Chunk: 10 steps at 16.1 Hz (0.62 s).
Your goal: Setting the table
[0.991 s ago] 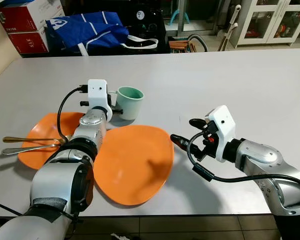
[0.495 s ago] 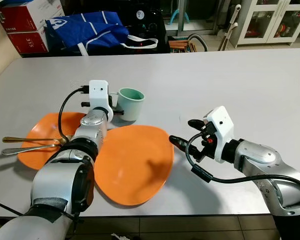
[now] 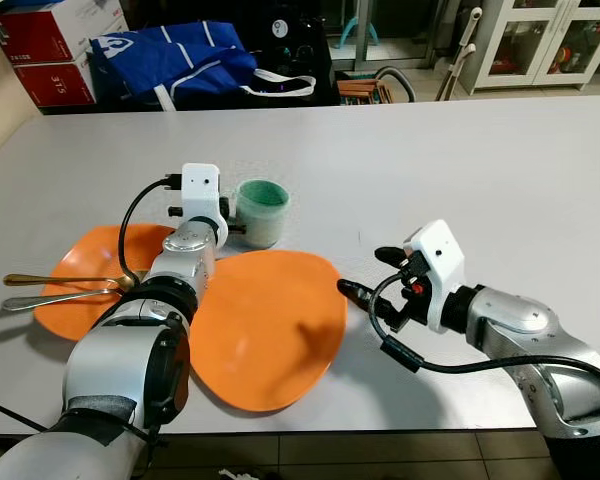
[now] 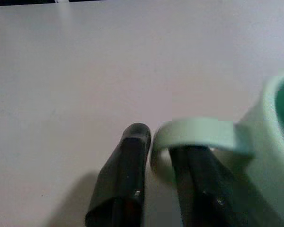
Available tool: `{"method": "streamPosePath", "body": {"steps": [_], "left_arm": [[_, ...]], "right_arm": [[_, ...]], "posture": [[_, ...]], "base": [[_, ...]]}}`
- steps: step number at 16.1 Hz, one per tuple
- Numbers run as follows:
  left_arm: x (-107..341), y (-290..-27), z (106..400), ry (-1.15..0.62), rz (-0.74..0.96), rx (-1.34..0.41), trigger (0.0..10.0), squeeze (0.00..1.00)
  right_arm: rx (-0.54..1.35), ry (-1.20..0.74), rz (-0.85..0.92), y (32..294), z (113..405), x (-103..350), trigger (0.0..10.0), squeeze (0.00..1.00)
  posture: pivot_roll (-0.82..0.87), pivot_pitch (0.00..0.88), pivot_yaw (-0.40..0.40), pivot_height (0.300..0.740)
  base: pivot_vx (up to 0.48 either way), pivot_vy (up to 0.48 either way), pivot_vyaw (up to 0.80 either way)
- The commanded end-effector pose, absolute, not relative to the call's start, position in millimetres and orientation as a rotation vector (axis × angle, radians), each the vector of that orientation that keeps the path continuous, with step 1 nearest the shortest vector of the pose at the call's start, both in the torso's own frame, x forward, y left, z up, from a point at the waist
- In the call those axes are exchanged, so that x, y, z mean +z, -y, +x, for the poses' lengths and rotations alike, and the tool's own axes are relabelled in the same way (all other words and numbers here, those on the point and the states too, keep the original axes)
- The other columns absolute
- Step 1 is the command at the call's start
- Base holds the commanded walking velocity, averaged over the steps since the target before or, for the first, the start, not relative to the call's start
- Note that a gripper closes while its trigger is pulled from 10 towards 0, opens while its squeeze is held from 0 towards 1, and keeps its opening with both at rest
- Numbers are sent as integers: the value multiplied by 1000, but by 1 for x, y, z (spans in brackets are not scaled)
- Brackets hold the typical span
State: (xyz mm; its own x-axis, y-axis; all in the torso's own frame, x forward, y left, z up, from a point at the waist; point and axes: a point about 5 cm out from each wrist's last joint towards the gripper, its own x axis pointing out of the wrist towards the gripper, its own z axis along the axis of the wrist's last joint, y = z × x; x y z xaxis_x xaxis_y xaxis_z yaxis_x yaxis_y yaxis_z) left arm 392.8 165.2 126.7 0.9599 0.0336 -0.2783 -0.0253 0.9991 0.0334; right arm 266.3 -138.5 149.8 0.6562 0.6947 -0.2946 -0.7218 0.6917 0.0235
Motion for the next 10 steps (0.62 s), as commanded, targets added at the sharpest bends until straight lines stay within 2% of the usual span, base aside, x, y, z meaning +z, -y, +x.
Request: {"method": "streamPosePath", "body": {"steps": [1,10], "left_arm": [[128,-164,394,-293,47,24,10000,1000],[131,-169,395,-292,63,35,10000,1000]], "right_arm": [[806,-289,-109,137,266,152,10000,0],[812,-292,-116,136,266,151,10000,0]], "posture": [[-261,52,100,740],[-258,49,100,740]], "base": [[0,0,0],[0,0,0]]}}
